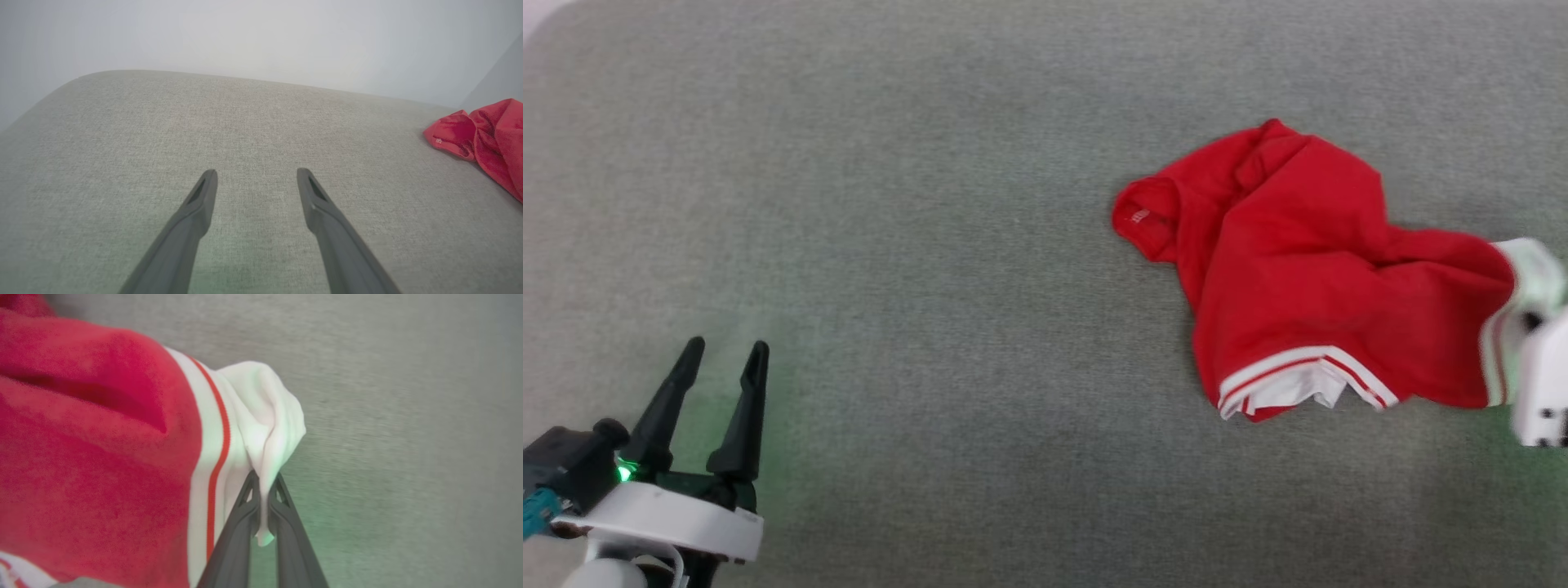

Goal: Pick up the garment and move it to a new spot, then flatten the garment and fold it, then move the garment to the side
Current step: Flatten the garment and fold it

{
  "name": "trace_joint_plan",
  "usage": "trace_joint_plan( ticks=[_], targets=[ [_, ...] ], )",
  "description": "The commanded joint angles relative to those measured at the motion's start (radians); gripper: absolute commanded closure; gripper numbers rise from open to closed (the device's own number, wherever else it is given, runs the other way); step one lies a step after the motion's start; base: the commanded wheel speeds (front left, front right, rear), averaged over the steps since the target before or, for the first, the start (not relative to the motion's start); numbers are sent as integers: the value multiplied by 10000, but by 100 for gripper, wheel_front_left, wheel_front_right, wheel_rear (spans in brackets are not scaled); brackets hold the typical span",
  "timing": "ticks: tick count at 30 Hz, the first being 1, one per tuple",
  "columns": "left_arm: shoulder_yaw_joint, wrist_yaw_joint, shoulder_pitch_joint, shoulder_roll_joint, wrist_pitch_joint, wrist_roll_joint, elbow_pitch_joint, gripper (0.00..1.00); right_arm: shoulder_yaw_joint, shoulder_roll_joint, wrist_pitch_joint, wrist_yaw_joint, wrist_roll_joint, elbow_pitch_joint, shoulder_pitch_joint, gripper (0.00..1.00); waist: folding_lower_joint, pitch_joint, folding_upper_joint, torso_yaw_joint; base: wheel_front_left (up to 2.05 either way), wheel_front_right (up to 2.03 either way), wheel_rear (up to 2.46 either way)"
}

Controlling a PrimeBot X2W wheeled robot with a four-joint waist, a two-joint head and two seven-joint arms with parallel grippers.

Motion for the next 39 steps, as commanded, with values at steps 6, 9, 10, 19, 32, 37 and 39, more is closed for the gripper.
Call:
trace_joint_plan(
  ticks=[6,9,10,19,32,37,39],
  targets=[
    [27,3,26,235,6,-88,-184,0,-2210,36,-635,-18,-368,-1069,686,100,0,170,-1,-545,0,0,0],
    [-34,3,-28,342,6,-139,-246,0,-3341,211,-1000,-18,-839,-1337,807,100,0,254,-1,-586,0,0,0],
    [-42,3,-47,377,6,-165,-257,0,-3685,357,-1142,-18,-1005,-1393,789,100,0,277,-1,-593,0,0,0],
    [-35,3,-83,606,6,-248,-228,0,-5757,1115,-2447,-18,-2909,-1284,519,100,0,375,-1,-577,0,0,0],
    [-715,3,-567,1271,6,-230,-471,0,-5442,1754,-4918,-18,-2846,-547,947,0,0,-141,-1,-1145,0,0,0],
    [-1757,3,-1454,2457,6,-141,-870,0,-3528,1739,-6719,-18,-2089,-1120,2064,0,0,-333,-1,-1886,0,0,0],
    [-2370,3,-1887,2992,6,-376,-977,0,-2497,1762,-7395,-18,-1704,-1275,2393,0,0,-375,-1,-2319,0,0,0]
  ],
)
